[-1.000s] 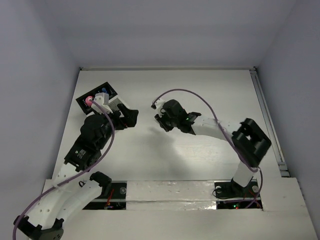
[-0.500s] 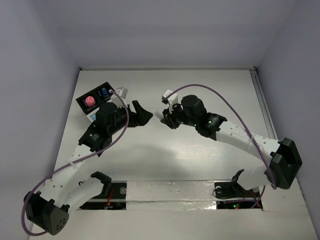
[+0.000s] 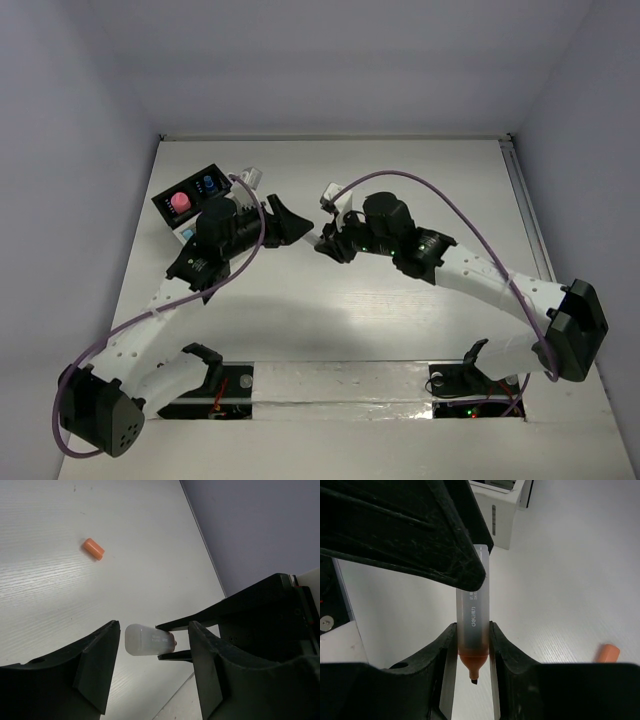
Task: Sort the stationery into containers
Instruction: Pick up the pen from the center of the board.
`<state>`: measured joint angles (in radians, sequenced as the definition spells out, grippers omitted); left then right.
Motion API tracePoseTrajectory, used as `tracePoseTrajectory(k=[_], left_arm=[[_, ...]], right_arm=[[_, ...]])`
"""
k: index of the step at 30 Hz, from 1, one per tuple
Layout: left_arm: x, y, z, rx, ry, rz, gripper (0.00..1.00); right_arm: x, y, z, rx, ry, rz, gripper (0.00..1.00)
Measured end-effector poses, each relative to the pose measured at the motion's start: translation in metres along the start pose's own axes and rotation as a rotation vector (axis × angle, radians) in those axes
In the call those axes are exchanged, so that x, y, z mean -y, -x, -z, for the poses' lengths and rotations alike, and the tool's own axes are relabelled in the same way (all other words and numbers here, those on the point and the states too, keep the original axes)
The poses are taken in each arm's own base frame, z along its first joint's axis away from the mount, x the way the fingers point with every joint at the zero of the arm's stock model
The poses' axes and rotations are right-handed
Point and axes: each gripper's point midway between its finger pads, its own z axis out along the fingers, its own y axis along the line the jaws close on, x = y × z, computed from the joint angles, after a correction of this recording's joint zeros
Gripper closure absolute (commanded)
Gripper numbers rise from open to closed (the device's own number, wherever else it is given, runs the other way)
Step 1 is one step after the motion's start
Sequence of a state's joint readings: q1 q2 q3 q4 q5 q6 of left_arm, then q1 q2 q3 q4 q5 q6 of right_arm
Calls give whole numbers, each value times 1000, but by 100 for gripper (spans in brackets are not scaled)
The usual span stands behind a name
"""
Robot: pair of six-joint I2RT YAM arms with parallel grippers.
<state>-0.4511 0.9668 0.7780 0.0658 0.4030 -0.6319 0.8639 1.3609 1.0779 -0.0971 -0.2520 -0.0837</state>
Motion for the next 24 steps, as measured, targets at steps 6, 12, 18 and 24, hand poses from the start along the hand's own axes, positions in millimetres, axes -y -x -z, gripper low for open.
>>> tracePoseTrajectory(k=[6, 12, 18, 24], left_arm=[[2, -3, -3, -21, -26, 11, 55], [4, -7, -4, -43, -57, 25, 72], [14, -5, -4, -43, -111, 36, 100], [15, 2, 0, -9, -113, 22, 100]], right_arm=[[-2, 4, 1, 12, 7, 2, 100], [0, 16, 3, 60, -5, 15, 100], [3, 20, 5, 86, -23, 28, 100], [9, 26, 4, 118, -59, 30, 67]])
